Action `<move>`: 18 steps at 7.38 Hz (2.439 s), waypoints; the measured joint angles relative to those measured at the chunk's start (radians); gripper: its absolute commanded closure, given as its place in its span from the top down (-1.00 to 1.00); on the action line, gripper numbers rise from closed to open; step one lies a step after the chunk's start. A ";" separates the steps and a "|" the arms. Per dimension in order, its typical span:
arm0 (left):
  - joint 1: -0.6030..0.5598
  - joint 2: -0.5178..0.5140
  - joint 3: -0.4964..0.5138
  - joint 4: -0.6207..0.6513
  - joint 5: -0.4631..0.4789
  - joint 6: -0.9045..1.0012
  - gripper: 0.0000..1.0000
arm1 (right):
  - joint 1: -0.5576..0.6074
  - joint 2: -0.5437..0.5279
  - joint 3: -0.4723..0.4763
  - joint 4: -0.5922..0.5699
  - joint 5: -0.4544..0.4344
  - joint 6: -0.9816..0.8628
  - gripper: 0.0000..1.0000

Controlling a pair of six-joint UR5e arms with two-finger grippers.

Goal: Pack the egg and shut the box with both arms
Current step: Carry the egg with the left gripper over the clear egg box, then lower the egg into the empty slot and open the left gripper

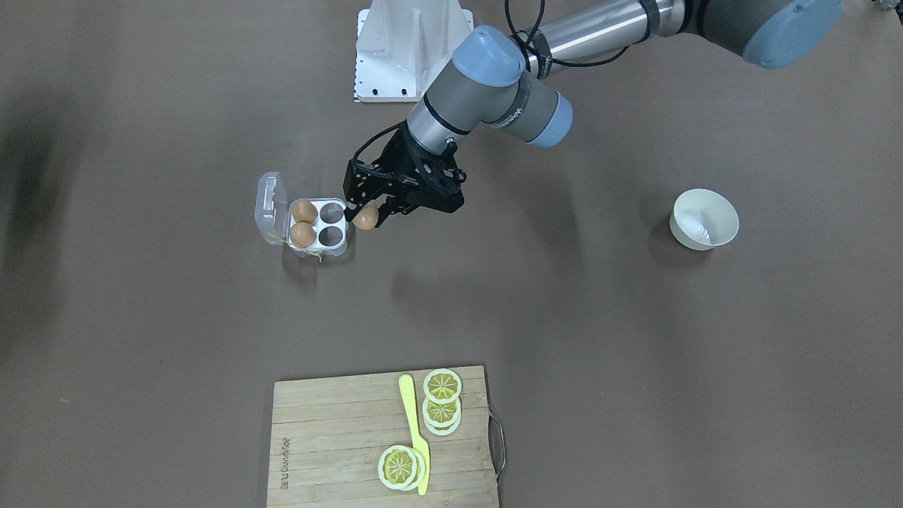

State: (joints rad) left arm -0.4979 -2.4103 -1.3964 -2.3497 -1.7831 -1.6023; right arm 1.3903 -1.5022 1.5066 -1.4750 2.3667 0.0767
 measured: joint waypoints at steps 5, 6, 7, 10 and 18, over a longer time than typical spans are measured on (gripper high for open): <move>0.034 -0.087 0.120 -0.003 0.074 0.002 -0.20 | 0.000 -0.001 0.007 0.001 -0.001 -0.001 1.00; 0.049 -0.092 0.134 -0.003 0.096 0.002 -0.20 | 0.000 -0.001 0.008 0.001 -0.001 -0.001 1.00; 0.067 -0.094 0.143 -0.003 0.122 0.002 -0.20 | 0.000 -0.001 0.008 0.001 0.000 -0.001 1.00; 0.122 -0.101 0.154 -0.003 0.183 0.002 -0.20 | 0.000 -0.001 0.009 0.001 0.000 -0.003 1.00; 0.153 -0.115 0.169 -0.003 0.234 0.007 0.38 | 0.000 -0.002 0.009 0.007 0.000 -0.002 1.00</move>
State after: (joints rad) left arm -0.3449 -2.5249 -1.2270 -2.3531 -1.5493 -1.5952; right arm 1.3898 -1.5046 1.5155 -1.4684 2.3669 0.0746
